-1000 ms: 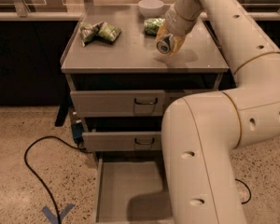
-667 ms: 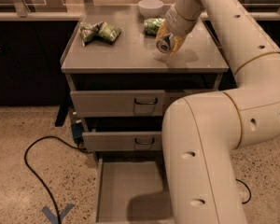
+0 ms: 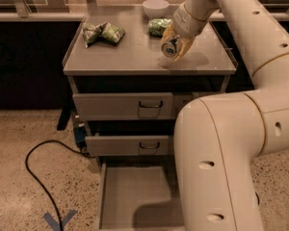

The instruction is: Place redbull can into bottom drawer

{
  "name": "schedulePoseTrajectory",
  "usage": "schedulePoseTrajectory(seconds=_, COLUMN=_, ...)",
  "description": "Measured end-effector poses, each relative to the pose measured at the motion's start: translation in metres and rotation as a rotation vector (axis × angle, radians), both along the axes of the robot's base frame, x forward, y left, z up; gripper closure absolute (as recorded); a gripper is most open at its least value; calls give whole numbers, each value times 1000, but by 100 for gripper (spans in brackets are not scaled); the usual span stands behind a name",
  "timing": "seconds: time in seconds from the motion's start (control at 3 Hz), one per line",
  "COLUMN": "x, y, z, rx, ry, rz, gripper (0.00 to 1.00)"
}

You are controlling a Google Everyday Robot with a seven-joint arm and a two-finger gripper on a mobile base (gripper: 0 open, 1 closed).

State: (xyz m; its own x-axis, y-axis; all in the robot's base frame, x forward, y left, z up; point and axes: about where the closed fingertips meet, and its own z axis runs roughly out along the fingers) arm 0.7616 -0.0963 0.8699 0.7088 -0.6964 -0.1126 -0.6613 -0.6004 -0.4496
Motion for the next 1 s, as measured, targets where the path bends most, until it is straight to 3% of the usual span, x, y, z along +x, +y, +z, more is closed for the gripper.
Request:
schedulePoseTrajectory(seconds=0.33, x=-14, y=-1, z=8, rx=18, ry=18, rz=-10, gripper=100)
schedulePoseTrajectory(seconds=0.67, x=-35, y=6, z=35, rx=72, ry=6, rz=7, gripper=100)
schedulePoseTrajectory(seconds=1.0, x=-35, y=8, z=33, rx=73, ry=10, rz=13, gripper=100)
